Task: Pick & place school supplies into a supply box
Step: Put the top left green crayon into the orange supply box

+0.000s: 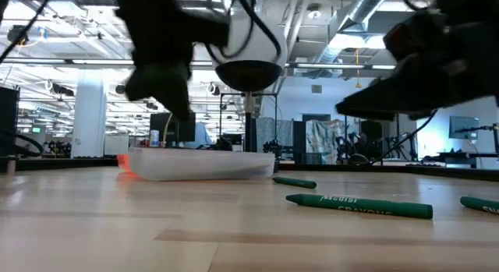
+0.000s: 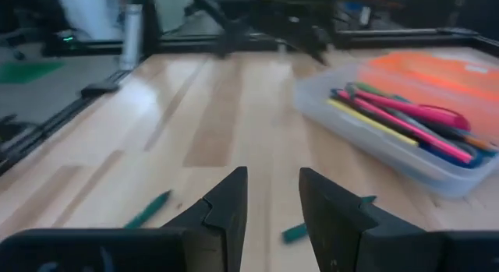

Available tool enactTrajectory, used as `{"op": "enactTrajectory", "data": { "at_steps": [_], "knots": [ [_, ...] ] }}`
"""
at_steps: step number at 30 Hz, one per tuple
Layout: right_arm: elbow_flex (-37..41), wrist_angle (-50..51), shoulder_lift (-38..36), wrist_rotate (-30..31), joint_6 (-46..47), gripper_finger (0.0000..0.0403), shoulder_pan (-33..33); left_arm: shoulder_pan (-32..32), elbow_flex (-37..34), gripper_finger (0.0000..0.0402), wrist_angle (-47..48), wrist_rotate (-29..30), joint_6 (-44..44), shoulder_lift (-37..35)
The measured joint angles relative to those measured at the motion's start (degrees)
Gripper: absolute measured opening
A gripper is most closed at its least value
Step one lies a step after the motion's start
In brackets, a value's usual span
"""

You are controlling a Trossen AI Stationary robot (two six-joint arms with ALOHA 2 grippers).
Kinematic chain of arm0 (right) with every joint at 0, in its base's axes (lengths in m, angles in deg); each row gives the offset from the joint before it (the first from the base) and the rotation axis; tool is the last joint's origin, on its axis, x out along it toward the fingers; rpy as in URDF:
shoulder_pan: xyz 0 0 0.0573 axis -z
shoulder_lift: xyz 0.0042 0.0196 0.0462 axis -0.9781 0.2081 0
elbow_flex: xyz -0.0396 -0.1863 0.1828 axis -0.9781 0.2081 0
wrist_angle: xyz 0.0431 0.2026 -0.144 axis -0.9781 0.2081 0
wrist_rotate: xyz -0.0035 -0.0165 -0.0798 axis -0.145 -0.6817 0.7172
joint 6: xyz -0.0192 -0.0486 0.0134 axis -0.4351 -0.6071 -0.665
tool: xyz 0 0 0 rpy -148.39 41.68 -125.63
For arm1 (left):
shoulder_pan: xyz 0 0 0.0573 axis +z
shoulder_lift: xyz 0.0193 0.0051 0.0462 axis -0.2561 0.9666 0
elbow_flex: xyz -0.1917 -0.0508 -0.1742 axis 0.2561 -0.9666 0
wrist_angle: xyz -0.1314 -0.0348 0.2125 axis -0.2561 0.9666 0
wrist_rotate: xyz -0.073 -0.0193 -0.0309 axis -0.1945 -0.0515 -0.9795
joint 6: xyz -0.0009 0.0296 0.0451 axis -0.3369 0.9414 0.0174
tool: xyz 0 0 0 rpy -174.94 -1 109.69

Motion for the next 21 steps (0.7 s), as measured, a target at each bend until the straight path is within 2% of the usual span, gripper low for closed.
{"op": "enactTrajectory", "data": {
  "at_steps": [8,10,14,21],
  "knots": [
    [-11.0,20.7,0.0,2.5,6.2,0.0113,3.6,-15.5,-0.5,0.0087,3.4,18.6,-15.1,0.0],
    [-14.3,26.3,0.0,5.0,7.9,0.0113,3.6,-18.7,-0.5,0.0087,4.4,22.5,-19.0,0.0],
    [-19.6,36.6,0.0,11.1,11.6,0.0113,2.8,-24.6,-0.5,0.0087,7.8,26.6,-28.3,0.0],
    [-24.6,47.2,0.0,11.6,19.1,0.0113,2.6,-32.4,-1.9,0.0087,14.5,34.0,-36.1,0.0]
  ]
}}
